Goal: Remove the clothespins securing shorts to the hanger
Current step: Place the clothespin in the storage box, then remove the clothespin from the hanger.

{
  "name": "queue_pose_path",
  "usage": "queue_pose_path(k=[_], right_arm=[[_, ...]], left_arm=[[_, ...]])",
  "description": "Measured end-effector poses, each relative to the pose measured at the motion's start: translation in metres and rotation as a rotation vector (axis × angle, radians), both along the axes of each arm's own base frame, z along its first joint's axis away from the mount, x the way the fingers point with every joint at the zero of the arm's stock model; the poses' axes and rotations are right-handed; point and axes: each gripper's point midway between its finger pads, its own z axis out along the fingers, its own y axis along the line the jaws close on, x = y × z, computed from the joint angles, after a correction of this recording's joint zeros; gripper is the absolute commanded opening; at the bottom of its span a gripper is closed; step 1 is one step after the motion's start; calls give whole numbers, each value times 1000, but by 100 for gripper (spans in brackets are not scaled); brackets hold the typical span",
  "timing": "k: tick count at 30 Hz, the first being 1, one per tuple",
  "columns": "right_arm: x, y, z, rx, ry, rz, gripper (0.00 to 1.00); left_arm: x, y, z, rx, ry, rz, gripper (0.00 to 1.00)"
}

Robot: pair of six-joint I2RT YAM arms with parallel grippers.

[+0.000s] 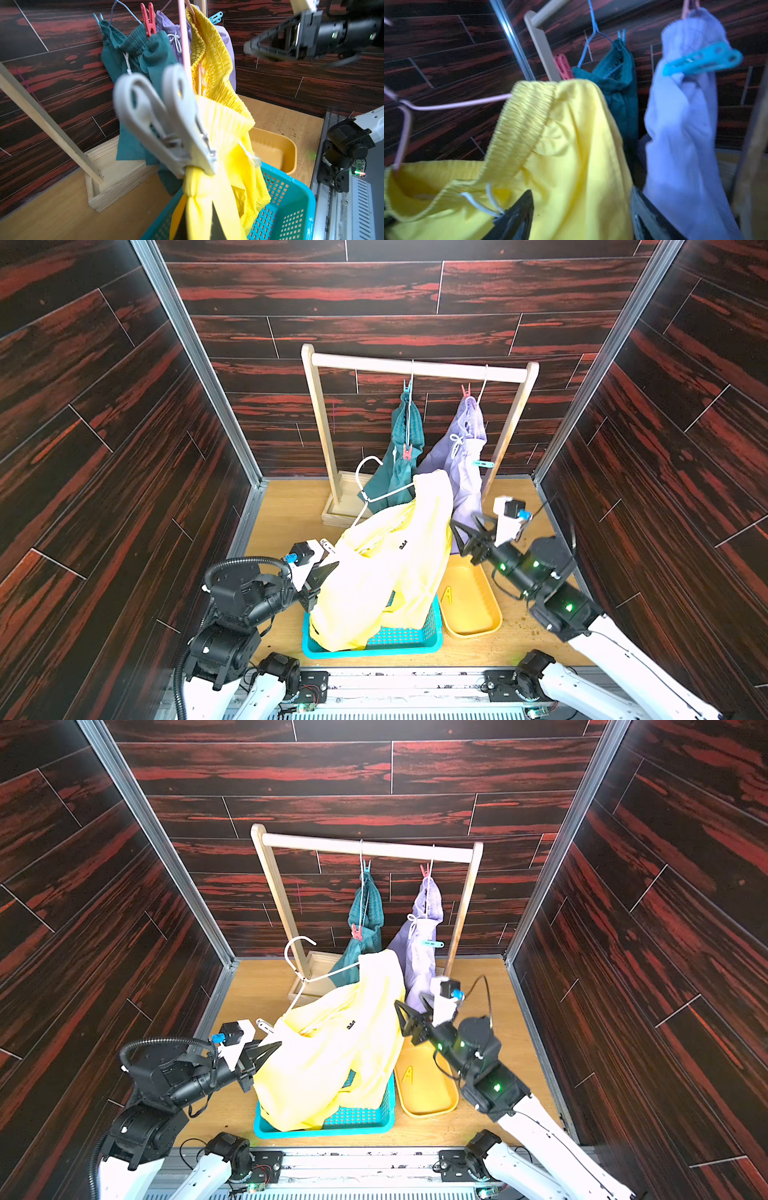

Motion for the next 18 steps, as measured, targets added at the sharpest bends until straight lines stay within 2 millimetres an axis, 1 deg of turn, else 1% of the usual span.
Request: queue_pose_path(k=[3,6,12,18], right_arm=[[-2,24,30,0,-47,108,74],[-4,51,49,-9,-89,202,74],[-5,98,76,-45,-156,336,72],[-11,130,94,-75,-215,405,71]], left_arm=[[0,-1,0,-4,5,-3,0],[-1,-1,0,-9,10,-6,0],[-1,-1,-1,-14,16,-7,0],[0,-2,-1,-14,14,-13,0]])
